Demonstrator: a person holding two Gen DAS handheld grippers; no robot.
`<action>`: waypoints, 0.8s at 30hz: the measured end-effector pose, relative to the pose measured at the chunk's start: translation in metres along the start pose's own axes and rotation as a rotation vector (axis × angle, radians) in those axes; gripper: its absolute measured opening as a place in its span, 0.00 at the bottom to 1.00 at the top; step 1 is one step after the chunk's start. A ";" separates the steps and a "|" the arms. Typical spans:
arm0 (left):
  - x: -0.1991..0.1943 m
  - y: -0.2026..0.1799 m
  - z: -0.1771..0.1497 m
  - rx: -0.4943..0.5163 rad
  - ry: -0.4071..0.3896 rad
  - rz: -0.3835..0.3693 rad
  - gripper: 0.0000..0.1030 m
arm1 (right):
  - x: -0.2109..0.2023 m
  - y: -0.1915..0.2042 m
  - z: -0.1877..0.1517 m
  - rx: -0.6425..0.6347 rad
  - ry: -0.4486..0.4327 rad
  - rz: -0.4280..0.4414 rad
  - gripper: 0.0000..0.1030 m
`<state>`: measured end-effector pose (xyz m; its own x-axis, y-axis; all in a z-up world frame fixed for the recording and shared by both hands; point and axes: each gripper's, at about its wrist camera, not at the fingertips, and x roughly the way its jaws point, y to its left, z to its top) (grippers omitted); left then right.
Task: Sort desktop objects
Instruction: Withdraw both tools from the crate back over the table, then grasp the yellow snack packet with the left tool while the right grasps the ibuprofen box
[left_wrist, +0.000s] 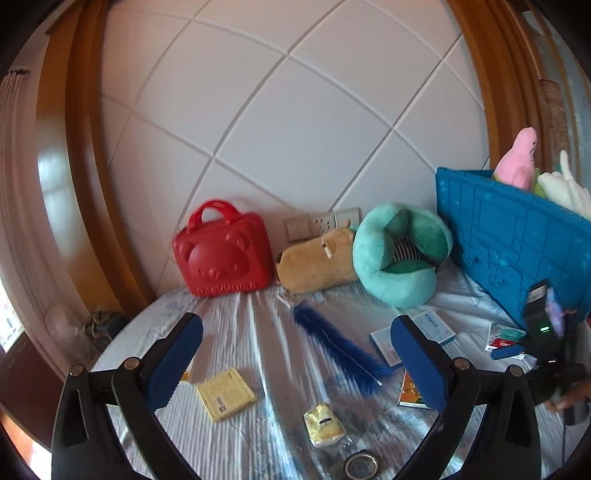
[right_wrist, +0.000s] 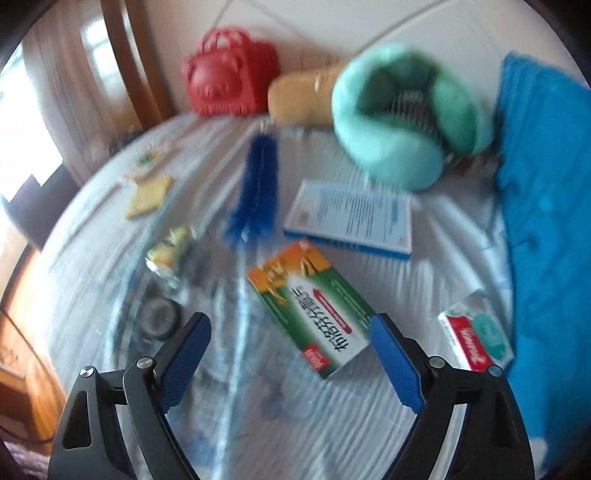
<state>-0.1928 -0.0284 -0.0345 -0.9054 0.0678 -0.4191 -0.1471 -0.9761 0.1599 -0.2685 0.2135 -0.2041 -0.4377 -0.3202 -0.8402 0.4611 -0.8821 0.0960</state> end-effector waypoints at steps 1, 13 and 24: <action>0.005 -0.001 -0.002 -0.005 0.009 0.007 1.00 | 0.014 -0.005 0.001 -0.022 0.028 0.003 0.86; 0.039 -0.007 -0.038 -0.071 0.128 0.088 1.00 | 0.100 -0.012 0.007 -0.314 0.207 0.088 0.89; 0.092 0.001 -0.091 -0.067 0.265 0.098 1.00 | 0.118 0.000 -0.002 -0.452 0.249 -0.009 0.99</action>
<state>-0.2399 -0.0423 -0.1537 -0.7771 -0.0751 -0.6249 -0.0292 -0.9875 0.1551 -0.3183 0.1766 -0.3045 -0.2712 -0.1725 -0.9469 0.7697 -0.6296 -0.1058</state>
